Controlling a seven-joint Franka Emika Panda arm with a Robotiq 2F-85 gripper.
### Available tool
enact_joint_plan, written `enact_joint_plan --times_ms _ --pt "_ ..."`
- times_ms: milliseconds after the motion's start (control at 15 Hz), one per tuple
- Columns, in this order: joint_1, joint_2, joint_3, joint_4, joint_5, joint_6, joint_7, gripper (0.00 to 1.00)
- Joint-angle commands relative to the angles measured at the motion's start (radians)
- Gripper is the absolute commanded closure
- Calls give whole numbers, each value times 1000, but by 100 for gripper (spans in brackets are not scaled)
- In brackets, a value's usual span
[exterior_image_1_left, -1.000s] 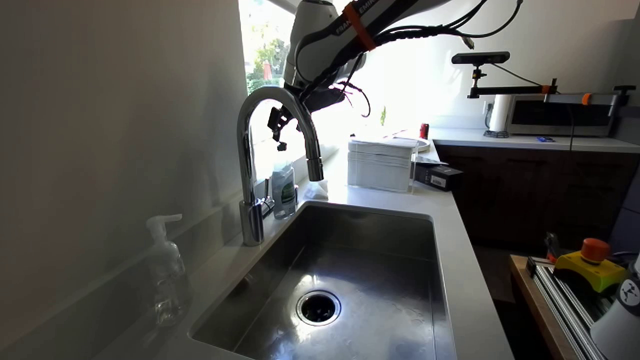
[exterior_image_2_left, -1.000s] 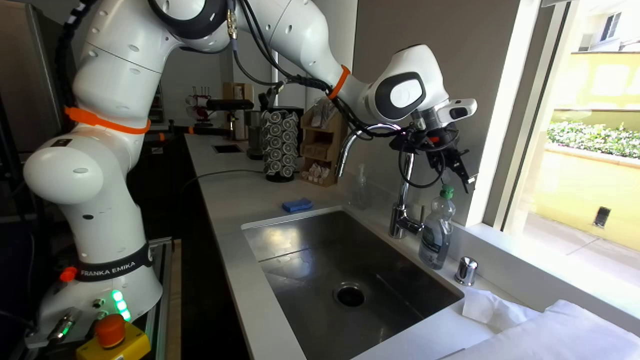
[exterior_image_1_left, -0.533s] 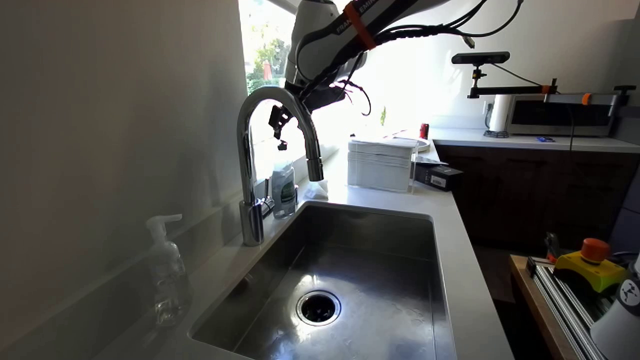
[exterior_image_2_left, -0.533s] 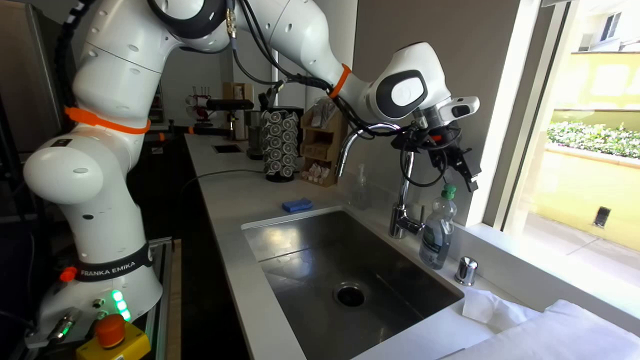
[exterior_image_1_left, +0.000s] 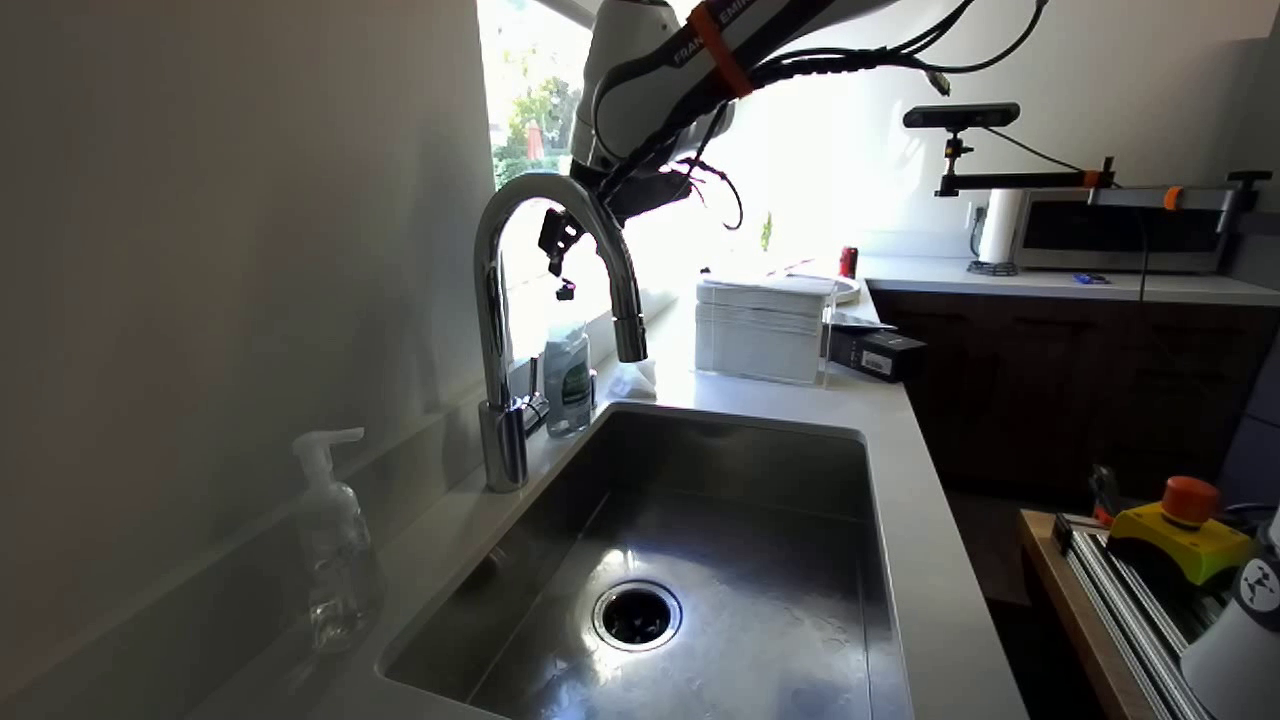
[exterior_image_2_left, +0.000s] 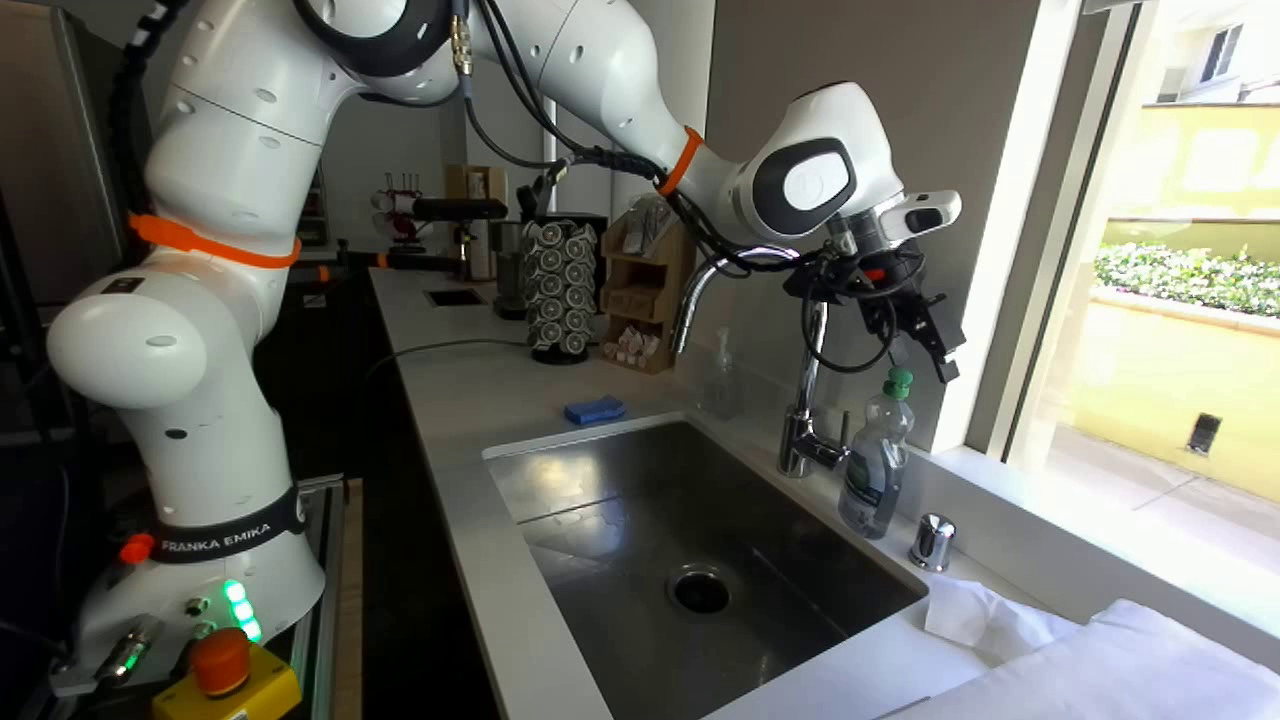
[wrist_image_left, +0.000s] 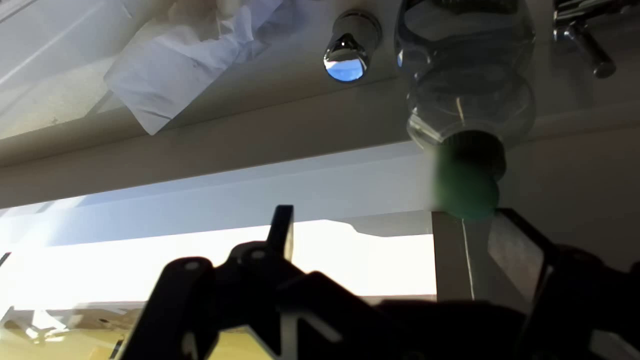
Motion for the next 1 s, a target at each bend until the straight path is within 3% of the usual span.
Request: enact_joint_plan --times_ms 0,933 --pt "8 -20 -9 -11 -6 -39 19 0" --pt "5 -26 1 -14 10 -35 4 0"
